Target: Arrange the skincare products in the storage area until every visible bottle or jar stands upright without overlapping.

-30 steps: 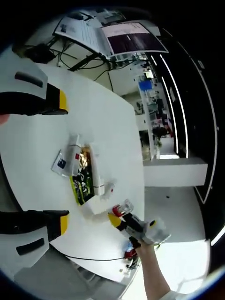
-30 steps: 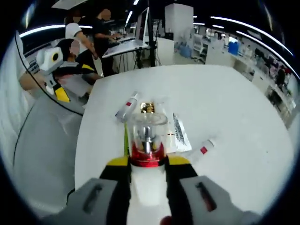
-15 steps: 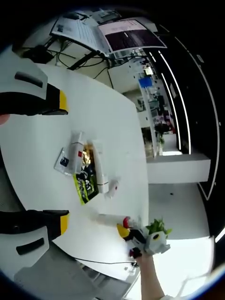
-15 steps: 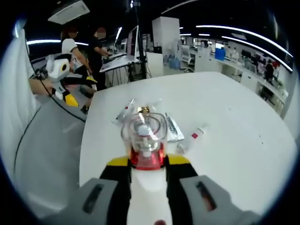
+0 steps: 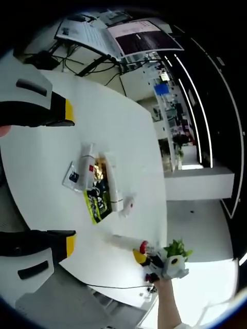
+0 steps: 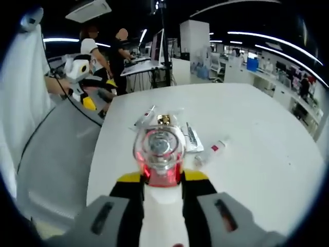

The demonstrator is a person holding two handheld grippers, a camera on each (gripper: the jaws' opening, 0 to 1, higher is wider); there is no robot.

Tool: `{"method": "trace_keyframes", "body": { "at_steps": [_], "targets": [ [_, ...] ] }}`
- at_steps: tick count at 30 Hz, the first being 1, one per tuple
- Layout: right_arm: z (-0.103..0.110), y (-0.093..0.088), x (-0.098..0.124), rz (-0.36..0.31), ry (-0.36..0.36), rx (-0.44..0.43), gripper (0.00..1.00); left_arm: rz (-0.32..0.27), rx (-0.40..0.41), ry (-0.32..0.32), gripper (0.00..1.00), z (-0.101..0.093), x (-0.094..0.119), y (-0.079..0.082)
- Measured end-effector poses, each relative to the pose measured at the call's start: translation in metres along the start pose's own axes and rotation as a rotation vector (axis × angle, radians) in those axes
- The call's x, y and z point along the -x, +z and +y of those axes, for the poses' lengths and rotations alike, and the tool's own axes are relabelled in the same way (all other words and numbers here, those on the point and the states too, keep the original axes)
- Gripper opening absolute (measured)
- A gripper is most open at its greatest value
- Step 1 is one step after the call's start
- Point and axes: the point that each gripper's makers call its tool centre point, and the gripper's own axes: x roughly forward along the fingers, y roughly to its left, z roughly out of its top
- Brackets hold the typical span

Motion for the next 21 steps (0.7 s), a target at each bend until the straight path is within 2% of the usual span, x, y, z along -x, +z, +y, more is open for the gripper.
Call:
{"method": "trace_keyframes", "body": {
  "at_steps": [11,21],
  "targets": [
    [-0.025,-0.002,0.003,-0.006,0.078,0.032,0.27,0.038,-0.003,0.002,0.80,0.000,-0.002,-0.006],
    [-0.026,-0.003,0.002,0.023,0.140,0.080,0.27,0.064,-0.002,0.007,0.80,0.000,-0.004,-0.011]
  ]
}}
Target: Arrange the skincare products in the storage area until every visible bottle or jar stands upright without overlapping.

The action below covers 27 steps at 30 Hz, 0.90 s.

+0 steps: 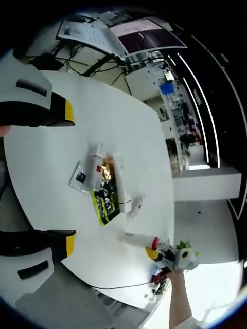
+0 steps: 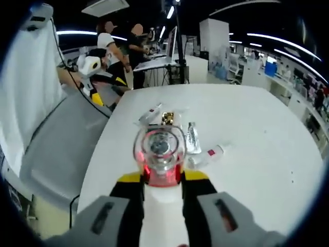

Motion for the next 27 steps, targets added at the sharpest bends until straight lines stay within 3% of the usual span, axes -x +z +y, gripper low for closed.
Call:
{"method": "trace_keyframes", "body": {
  "at_steps": [5,13,20,27],
  "targets": [
    [0.0022,0.0001,-0.0002,-0.007,0.004,-0.015,0.28,0.008,-0.007,-0.001,0.79,-0.0007,-0.0006,-0.0013],
    [0.0038,-0.0031,0.0002,-0.003,-0.011,-0.109,0.29,0.005,-0.010,-0.006,0.79,-0.0017,-0.0001,-0.0010],
    [-0.0038,-0.0061,0.0038,0.000,-0.110,-0.188,0.37,-0.011,-0.009,-0.009,0.79,-0.0020,0.0008,0.0015],
    [0.0033,-0.0064,0.0078,0.000,-0.184,-0.194,0.39,-0.038,-0.006,-0.011,0.79,-0.0018,0.0025,0.0058]
  ]
}}
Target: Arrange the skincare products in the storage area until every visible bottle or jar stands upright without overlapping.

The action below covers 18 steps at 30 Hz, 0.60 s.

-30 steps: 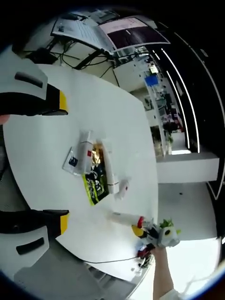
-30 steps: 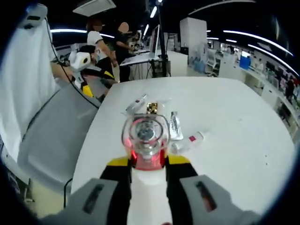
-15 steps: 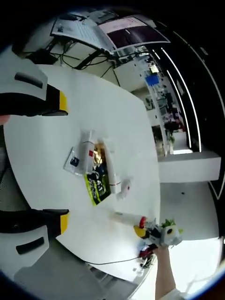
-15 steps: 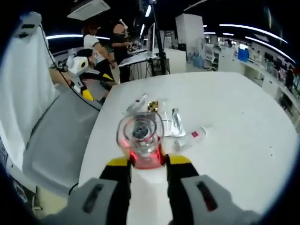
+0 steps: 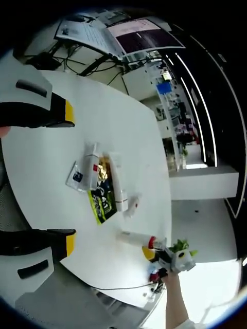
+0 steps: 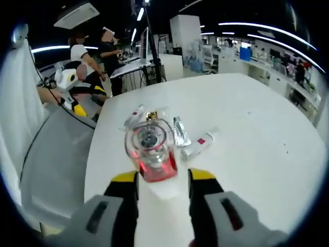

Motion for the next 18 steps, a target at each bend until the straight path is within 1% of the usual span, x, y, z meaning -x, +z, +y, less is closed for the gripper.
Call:
{"method": "trace_keyframes", "body": {
  "at_steps": [2,3,5,10,18],
  "targets": [
    [-0.005,0.001,0.004,-0.012,-0.088,0.001,0.38,-0.008,-0.003,-0.003,0.79,-0.001,0.001,0.001],
    [-0.004,0.003,0.006,-0.021,-0.104,0.002,0.39,-0.014,-0.004,-0.004,0.78,-0.001,0.001,0.002],
    [0.003,0.004,0.008,-0.037,-0.125,-0.002,0.42,-0.022,-0.005,-0.006,0.78,-0.001,0.001,0.003],
    [0.016,0.000,0.013,-0.044,-0.166,-0.013,0.46,-0.034,-0.015,-0.019,0.78,-0.004,0.002,0.005],
    [0.030,-0.009,0.022,-0.065,-0.240,-0.080,0.55,-0.045,-0.033,-0.042,0.78,-0.008,0.002,0.007]
  ]
}}
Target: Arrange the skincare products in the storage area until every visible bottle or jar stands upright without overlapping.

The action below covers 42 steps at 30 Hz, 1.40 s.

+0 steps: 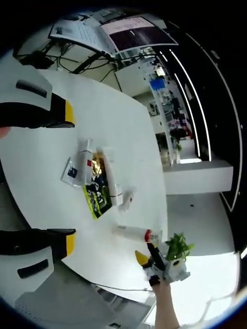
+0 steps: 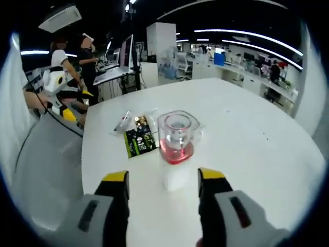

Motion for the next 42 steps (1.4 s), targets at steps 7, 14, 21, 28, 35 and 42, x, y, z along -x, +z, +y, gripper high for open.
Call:
{"method": "trace_keyframes", "body": {
  "at_steps": [7,14,21,28,35,42],
  "targets": [
    [0.017,-0.004,0.010,-0.039,-0.067,-0.056,0.60,-0.010,-0.008,-0.016,0.78,-0.003,0.000,0.001],
    [0.030,-0.020,0.024,-0.030,-0.138,-0.094,0.72,-0.014,-0.023,-0.041,0.77,-0.008,0.001,0.002],
    [0.062,0.015,0.033,-0.185,-0.198,-0.195,0.80,-0.018,-0.027,-0.064,0.77,-0.014,0.002,0.003],
    [0.085,0.019,0.032,-0.217,-0.266,-0.219,0.85,-0.028,-0.022,-0.064,0.77,-0.013,0.004,0.005],
    [0.088,0.001,0.043,-0.211,-0.354,-0.263,0.89,-0.028,-0.035,-0.077,0.77,-0.016,0.003,0.004],
    [0.091,-0.002,0.050,-0.226,-0.413,-0.287,0.96,-0.017,-0.038,-0.078,0.77,-0.016,0.003,0.002]
  ]
}}
